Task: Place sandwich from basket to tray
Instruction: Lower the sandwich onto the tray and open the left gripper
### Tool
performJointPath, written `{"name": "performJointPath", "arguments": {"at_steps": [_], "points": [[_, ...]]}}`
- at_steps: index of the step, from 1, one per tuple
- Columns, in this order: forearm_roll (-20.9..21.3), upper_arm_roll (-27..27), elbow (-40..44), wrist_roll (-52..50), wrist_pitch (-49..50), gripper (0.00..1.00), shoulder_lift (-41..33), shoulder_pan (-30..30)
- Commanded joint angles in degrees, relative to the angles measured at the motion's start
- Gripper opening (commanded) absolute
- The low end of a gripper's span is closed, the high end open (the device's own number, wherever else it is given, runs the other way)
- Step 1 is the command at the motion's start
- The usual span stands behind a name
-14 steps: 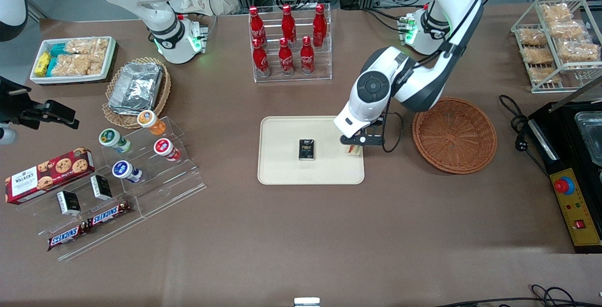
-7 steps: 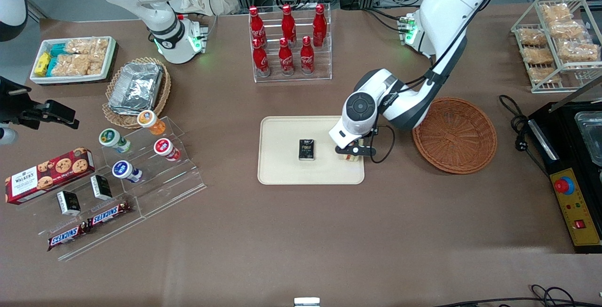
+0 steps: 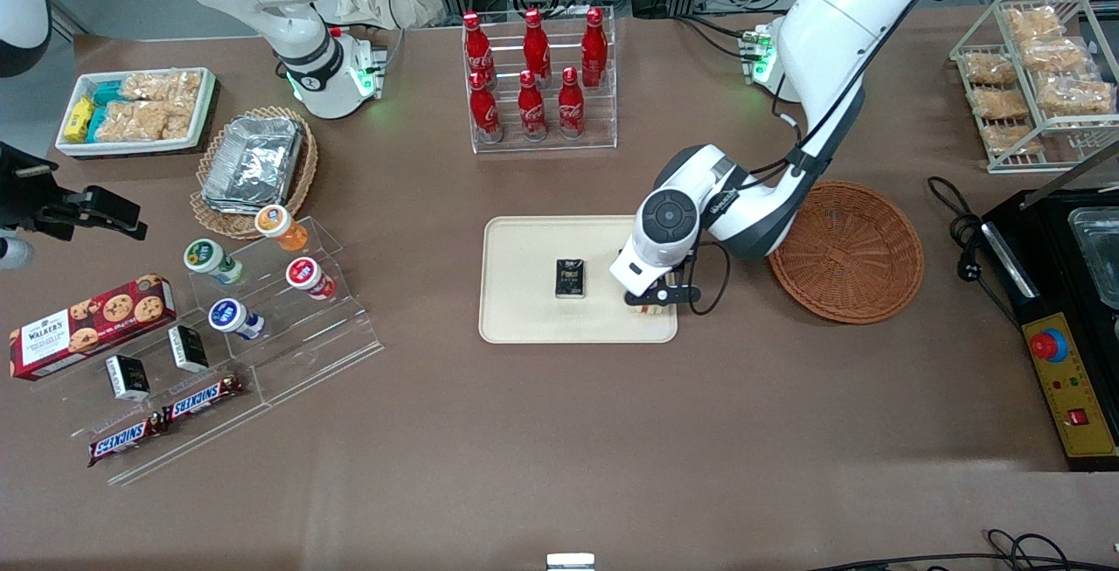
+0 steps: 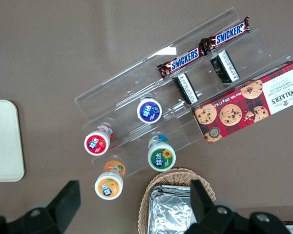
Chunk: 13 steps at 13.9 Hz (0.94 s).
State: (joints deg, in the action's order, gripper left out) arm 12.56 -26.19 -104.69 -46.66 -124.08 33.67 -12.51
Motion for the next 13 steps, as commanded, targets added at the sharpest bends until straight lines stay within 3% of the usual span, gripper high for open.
{"name": "performJointPath", "arguments": {"at_steps": [1, 2, 3, 4, 10, 13], "points": [[1.5, -0.1, 1.7, -1.7, 0.7, 0.08, 1.6, -0.3], [1.6, -0.1, 1.7, -1.6, 0.7, 0.41, 1.8, -0.3], [1.5, -0.1, 1.8, -1.5, 0.7, 0.83, 1.8, -0.2], [1.5, 0.0, 1.8, -1.3, 0.8, 1.00, 1.4, -0.1], [-0.4, -1.2, 6.9, -0.2, 9.4, 1.00, -0.6, 4.0], [-8.5, -1.6, 11.0, 6.6, 17.6, 1.00, -4.9, 7.7]]}}
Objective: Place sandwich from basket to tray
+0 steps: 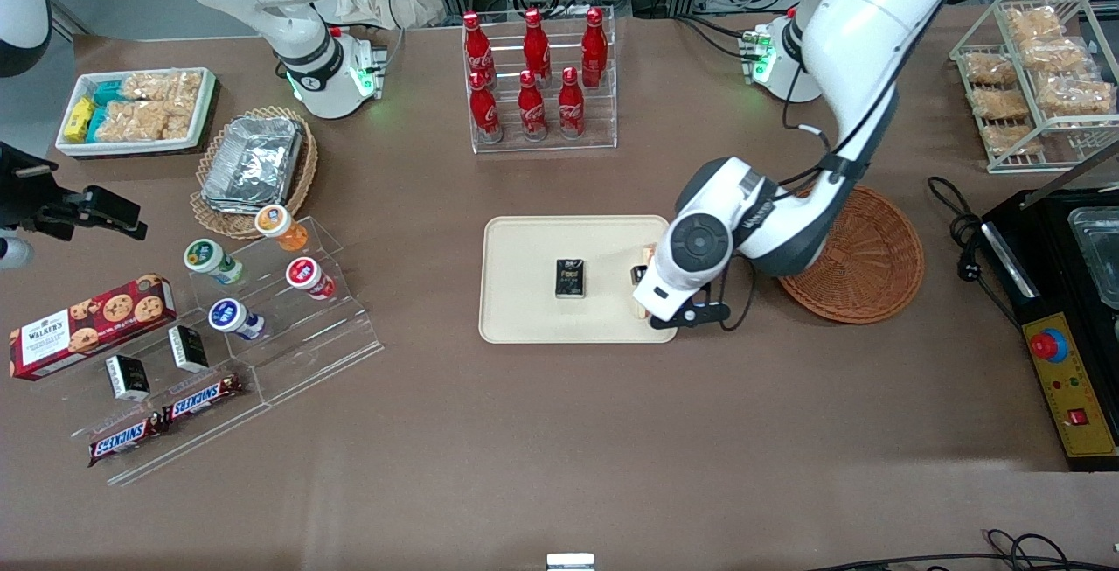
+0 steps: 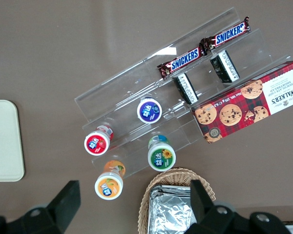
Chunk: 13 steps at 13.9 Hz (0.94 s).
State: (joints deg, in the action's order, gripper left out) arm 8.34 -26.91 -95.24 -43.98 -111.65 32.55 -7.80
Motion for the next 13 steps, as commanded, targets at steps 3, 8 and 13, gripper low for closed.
{"name": "performJointPath", "arguments": {"at_steps": [3, 8, 13], "points": [[-8.4, -0.8, 3.1, 7.9, 9.8, 1.00, -9.9, 5.9], [-9.7, 1.9, 12.8, 7.7, 19.4, 1.00, -16.0, 7.4], [-10.3, 10.5, 13.2, 8.6, 22.9, 1.00, -25.9, 5.1]]}}
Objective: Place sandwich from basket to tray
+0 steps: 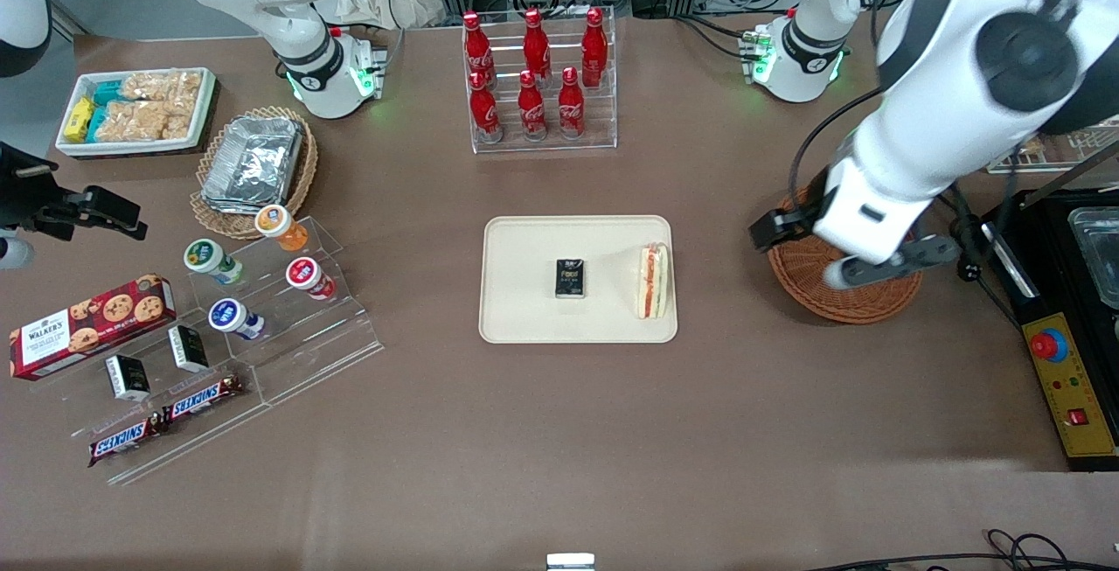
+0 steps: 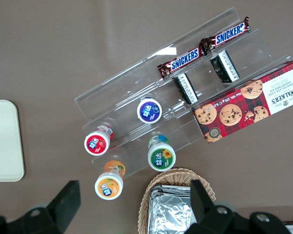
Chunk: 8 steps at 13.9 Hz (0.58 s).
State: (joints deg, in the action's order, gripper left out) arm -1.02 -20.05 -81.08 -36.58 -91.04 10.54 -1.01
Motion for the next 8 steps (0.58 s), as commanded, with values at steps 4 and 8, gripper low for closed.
{"name": "performJointPath", "arguments": {"at_steps": [4, 8], "points": [[-0.6, 13.1, -8.0, 13.2, 2.5, 1.00, -12.0, -5.1], [-0.7, 21.9, -12.3, 29.9, 2.1, 1.00, -16.3, -5.2]]}}
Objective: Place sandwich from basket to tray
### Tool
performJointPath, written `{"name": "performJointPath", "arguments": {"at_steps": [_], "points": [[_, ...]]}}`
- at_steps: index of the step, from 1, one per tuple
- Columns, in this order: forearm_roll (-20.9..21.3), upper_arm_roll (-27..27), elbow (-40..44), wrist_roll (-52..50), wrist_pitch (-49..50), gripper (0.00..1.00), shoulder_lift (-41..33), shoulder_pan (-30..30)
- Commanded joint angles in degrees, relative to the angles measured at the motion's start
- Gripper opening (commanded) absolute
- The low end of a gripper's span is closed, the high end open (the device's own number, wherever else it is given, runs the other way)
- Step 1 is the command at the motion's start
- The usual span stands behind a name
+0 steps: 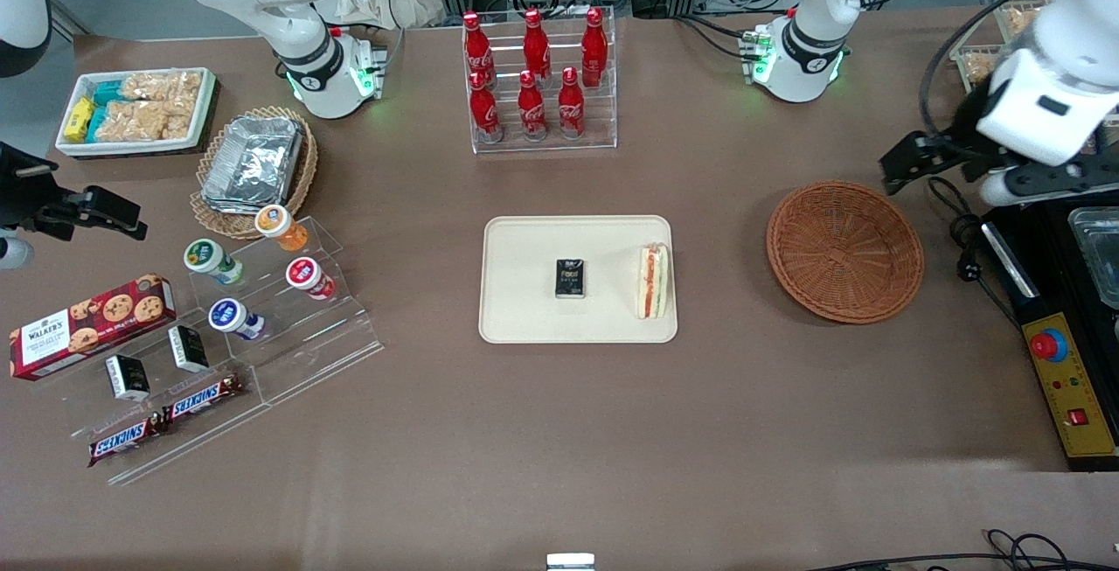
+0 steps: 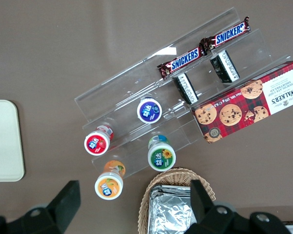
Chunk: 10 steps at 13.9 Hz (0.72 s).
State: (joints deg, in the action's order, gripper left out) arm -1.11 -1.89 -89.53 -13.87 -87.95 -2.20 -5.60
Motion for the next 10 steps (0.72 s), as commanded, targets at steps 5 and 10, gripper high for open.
{"name": "performJointPath", "arguments": {"at_steps": [5, 10], "points": [[1.4, 3.9, -2.2, 11.3, 0.1, 1.00, -2.6, -0.4], [1.7, 4.1, -2.4, 14.2, 0.9, 1.00, -2.1, 0.1]]}}
